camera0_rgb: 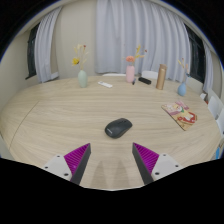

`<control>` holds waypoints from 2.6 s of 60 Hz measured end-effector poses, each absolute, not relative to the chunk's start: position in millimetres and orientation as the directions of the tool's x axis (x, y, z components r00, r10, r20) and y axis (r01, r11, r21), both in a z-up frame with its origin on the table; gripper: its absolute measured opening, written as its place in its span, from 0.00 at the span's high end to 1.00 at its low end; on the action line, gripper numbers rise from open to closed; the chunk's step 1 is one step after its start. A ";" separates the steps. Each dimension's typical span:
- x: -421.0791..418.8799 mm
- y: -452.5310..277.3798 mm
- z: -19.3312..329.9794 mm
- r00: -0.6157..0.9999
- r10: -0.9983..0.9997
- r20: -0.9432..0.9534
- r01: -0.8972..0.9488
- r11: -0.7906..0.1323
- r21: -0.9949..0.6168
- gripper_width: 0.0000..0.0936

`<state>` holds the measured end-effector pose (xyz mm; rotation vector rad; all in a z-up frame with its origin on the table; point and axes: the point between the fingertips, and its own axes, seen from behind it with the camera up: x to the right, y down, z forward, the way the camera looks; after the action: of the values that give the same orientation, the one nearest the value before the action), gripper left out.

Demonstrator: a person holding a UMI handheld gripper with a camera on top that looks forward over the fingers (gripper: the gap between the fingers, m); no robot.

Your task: Arrange mouse

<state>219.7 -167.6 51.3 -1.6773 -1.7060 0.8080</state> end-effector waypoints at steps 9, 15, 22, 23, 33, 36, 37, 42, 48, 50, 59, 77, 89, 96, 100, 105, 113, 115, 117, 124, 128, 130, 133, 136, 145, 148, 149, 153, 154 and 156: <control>181.5 -165.9 28.2 -0.005 1.000 0.017 0.636 0.016 -0.771 0.08; 157.6 -160.7 12.0 0.014 1.000 0.023 0.646 0.009 -0.764 0.08; 133.2 -156.1 -5.0 0.036 0.999 0.017 0.659 -0.011 -0.752 0.08; 129.9 -155.6 -6.7 0.040 0.999 0.016 0.660 -0.014 -0.751 0.08; 98.1 -155.5 -13.2 0.055 0.998 0.001 0.663 -0.036 -0.748 0.07; 89.8 -157.1 -13.0 0.049 0.999 0.003 0.663 -0.030 -0.748 0.08; 87.2 -157.6 -12.9 0.045 0.999 0.004 0.663 -0.027 -0.749 0.08; 74.5 -164.3 -13.1 0.023 1.000 0.005 0.661 -0.011 -0.750 0.09; 64.5 -171.1 -13.2 -0.013 1.000 0.006 0.660 0.013 -0.751 0.22; 61.7 -173.8 -12.9 -0.027 1.000 0.006 0.659 0.022 -0.752 0.31; 58.1 -176.2 -12.7 -0.049 0.999 0.009 0.661 0.040 -0.749 0.52; 61.1 -167.6 32.6 -0.034 0.999 -0.025 0.658 0.003 -0.753 0.60; 29.3 -87.2 135.7 -0.003 0.999 -0.034 0.557 -0.027 -0.830 0.60; 1.3 5.7 167.2 0.048 0.999 -0.008 0.513 -0.032 -0.858 0.60; -9.2 65.8 163.7 0.085 0.996 0.015 0.517 -0.031 -0.856 0.60; -17.5 137.4 148.7 0.120 0.992 0.038 0.530 -0.031 -0.847 0.60; -18.9 219.9 93.1 0.132 0.990 0.050 0.583 -0.037 -0.812 0.61; -17.9 232.8 77.4 0.128 0.991 0.046 0.599 -0.040 -0.800 0.61; -17.0 243.8 63.3 0.120 0.992 0.048 0.614 -0.036 -0.789 0.60; -12.5 263.8 20.3 0.092 0.995 0.043 0.644 -0.027 -0.765 0.60; -7.8 263.8 4.6 0.078 0.996 0.033 0.658 -0.026 -0.752 0.60; -5.6 263.1 -0.1 0.069 0.997 0.026 0.661 -0.026 -0.750 0.58; -2.9 262.0 -6.9 0.061 0.998 0.016 0.666 -0.028 -0.746 0.56; -3.3 261.3 -7.8 0.058 0.998 0.009 0.656 -0.031 -0.754 0.52; -2.2 266.9 1.3 0.081 0.997 0.017 0.655 -0.040 -0.755 0.05; -2.1 269.9 15.6 0.092 0.995 0.043 0.640 -0.026 -0.768 0.11; -1.6 270.1 21.3 0.094 0.994 0.049 0.635 -0.022 -0.773 0.10; 4.0 266.4 48.5 0.109 0.992 0.061 0.618 -0.020 -0.786 0.09; 6.3 263.6 56.3 0.114 0.992 0.060 0.613 -0.023 -0.790 0.08; 12.3 255.2 72.2 0.122 0.991 0.055 0.602 -0.030 -0.798 0.08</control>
<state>12.3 255.2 72.2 -1.7138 -1.5578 0.7176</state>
